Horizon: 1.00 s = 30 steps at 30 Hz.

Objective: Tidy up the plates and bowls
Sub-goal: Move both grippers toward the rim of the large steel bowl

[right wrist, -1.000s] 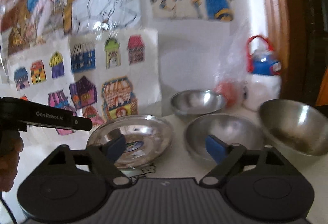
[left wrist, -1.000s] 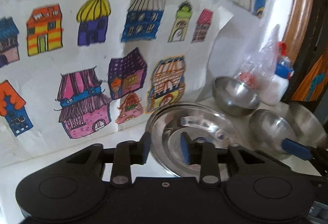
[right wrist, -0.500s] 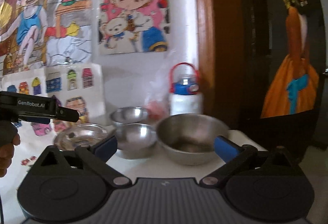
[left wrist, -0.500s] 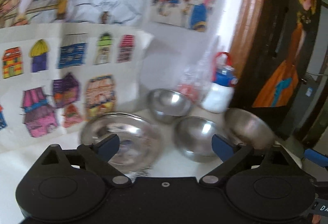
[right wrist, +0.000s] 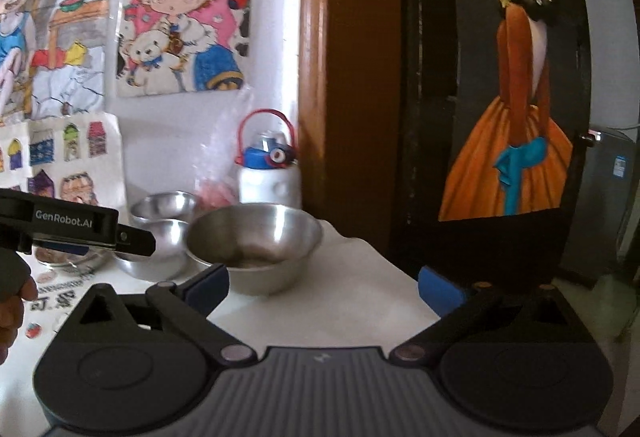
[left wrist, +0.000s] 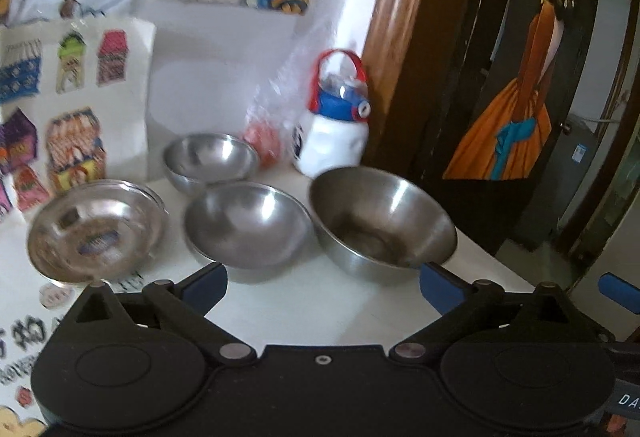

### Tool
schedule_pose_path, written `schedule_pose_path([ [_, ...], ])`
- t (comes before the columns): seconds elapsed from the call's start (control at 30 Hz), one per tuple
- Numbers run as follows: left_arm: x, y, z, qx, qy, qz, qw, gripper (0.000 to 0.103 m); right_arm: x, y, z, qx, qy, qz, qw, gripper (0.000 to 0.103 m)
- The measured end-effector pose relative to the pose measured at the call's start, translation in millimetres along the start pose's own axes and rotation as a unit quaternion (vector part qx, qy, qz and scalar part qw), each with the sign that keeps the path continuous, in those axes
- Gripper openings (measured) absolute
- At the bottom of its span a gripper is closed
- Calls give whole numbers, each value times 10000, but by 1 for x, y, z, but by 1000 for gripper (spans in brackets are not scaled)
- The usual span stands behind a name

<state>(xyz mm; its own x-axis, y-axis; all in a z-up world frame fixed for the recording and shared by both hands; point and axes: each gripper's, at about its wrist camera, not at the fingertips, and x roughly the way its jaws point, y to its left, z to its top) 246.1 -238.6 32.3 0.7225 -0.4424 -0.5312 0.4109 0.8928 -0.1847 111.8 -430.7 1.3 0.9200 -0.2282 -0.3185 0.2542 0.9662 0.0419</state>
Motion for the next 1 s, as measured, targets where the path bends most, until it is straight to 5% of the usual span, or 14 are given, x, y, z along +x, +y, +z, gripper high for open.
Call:
schedule_pose_path([
  [0.73, 55, -12, -4, -550, 302, 300, 9976, 102, 67, -33, -29, 203, 386, 41, 9990, 103],
  [1.0, 71, 0, -2, -1275, 241, 621, 9896, 102, 109, -37, -14, 996, 388, 233, 9940, 103],
])
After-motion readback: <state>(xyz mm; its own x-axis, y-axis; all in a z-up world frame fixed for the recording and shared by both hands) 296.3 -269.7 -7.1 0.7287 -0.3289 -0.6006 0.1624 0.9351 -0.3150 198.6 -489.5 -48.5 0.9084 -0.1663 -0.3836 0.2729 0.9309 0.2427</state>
